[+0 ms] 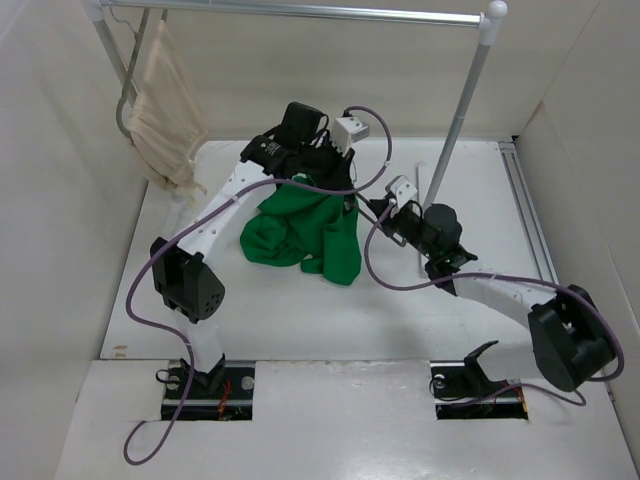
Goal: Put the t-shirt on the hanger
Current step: Place tshirt on hanger
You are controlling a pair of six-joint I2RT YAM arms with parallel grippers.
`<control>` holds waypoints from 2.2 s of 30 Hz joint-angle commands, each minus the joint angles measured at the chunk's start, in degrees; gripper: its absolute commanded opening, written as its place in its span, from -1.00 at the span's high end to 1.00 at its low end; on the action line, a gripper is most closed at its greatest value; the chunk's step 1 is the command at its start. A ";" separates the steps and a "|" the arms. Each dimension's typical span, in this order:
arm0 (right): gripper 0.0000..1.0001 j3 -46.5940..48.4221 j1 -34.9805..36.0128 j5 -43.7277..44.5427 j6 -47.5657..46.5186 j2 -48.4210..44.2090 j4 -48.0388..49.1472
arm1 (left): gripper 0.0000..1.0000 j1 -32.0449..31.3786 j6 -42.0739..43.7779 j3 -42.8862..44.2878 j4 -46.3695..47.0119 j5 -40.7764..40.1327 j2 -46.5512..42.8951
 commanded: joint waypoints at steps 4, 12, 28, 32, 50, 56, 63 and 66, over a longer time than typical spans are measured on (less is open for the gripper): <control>1.00 -1.48 -3.51 -11.36 5.60 6.30 20.69 | 1.00 -1.33 4.84 0.05 -2.97 11.86 -4.49; 1.00 -3.85 -3.52 -15.68 2.53 4.13 19.04 | -0.36 2.35 17.93 0.48 -7.19 5.46 -8.87; 1.00 -4.38 -4.58 -24.99 -4.94 -3.35 10.60 | -0.85 6.67 59.15 -15.42 3.27 0.34 -9.95; 1.00 -3.77 -4.58 -27.28 -6.26 -3.35 8.23 | -0.87 6.67 61.28 -12.45 1.08 2.37 -5.39; -0.36 8.16 -6.16 -15.44 -8.01 -7.30 -14.08 | 1.00 10.44 37.59 -14.70 0.85 2.64 -6.76; -1.00 9.68 -2.66 -0.13 -9.77 -17.83 -26.13 | 1.00 11.06 19.99 -27.53 7.65 -0.35 -16.25; -1.00 6.69 11.40 -3.71 -16.98 -13.68 -29.66 | 1.00 7.82 8.65 -35.36 11.44 -4.91 -22.85; -1.00 6.69 13.70 -8.29 -16.99 -5.93 -28.09 | 1.00 4.57 7.23 -36.52 12.05 -9.48 -23.74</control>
